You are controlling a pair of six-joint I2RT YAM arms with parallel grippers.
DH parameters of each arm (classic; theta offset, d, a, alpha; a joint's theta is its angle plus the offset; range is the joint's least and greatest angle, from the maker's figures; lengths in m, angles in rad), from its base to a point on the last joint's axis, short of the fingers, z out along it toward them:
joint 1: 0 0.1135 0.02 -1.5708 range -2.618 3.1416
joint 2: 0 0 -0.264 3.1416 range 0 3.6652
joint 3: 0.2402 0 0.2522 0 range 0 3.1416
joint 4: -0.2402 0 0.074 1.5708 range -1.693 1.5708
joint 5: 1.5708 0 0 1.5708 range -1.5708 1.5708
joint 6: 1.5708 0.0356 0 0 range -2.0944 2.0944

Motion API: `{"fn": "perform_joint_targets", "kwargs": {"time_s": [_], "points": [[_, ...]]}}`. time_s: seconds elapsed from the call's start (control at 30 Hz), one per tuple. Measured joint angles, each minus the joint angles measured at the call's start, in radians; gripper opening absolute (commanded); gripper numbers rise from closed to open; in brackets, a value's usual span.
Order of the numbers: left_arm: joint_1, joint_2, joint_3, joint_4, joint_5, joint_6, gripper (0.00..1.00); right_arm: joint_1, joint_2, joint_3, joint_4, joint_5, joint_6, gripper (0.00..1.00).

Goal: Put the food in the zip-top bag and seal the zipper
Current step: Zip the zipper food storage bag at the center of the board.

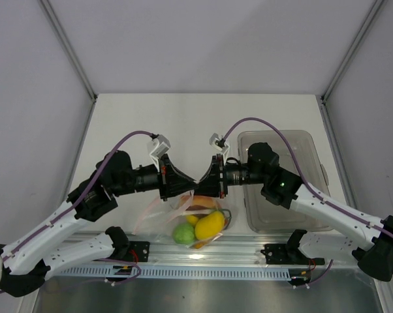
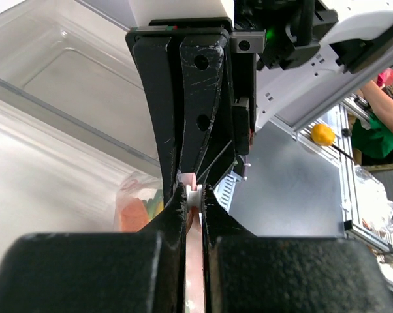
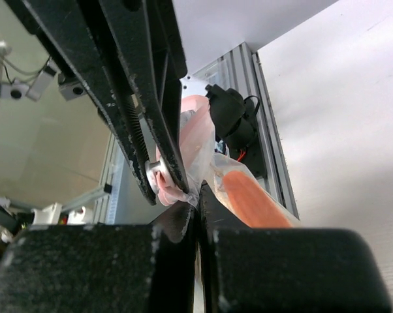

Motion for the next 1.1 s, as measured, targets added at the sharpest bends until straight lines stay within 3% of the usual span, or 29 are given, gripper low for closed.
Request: {"fn": "perform_joint_targets", "kwargs": {"time_s": [0.1, 0.17, 0.27, 0.3, 0.37, 0.4, 0.53, 0.73, 1.03, 1.1], "points": [[0.001, 0.0, 0.0, -0.005, -0.02, -0.002, 0.02, 0.002, -0.004, -0.022, 0.027, 0.039, 0.047, 0.0], [0.001, 0.0, 0.0, -0.013, -0.034, -0.005, 0.08, 0.003, -0.009, -0.043, 0.055, 0.056, 0.074, 0.0], [0.001, -0.001, 0.0, -0.029, -0.053, -0.01, 0.24, 0.018, -0.018, -0.062, 0.073, 0.09, 0.098, 0.0], [0.001, -0.002, 0.001, -0.039, -0.055, -0.014, 0.36, 0.027, -0.019, -0.062, 0.072, 0.107, 0.098, 0.0], [0.001, -0.006, 0.002, -0.058, -0.057, -0.018, 0.45, 0.042, -0.019, -0.062, 0.072, 0.129, 0.095, 0.0], [0.001, -0.008, 0.004, -0.066, -0.059, -0.019, 0.56, 0.047, -0.019, -0.061, 0.071, 0.134, 0.095, 0.0], [0.0, -0.008, 0.008, -0.089, -0.072, -0.006, 0.68, 0.069, -0.019, -0.06, 0.071, 0.154, 0.094, 0.0], [0.001, -0.019, 0.006, -0.109, -0.1, 0.014, 0.69, 0.075, -0.023, -0.058, 0.063, 0.17, 0.095, 0.0], [-0.001, -0.053, -0.019, -0.178, -0.14, 0.028, 0.53, 0.07, -0.031, -0.025, 0.008, 0.203, 0.118, 0.0], [-0.001, -0.06, -0.021, -0.191, -0.151, 0.027, 0.42, 0.069, -0.032, -0.02, 0.003, 0.203, 0.124, 0.0]]}}
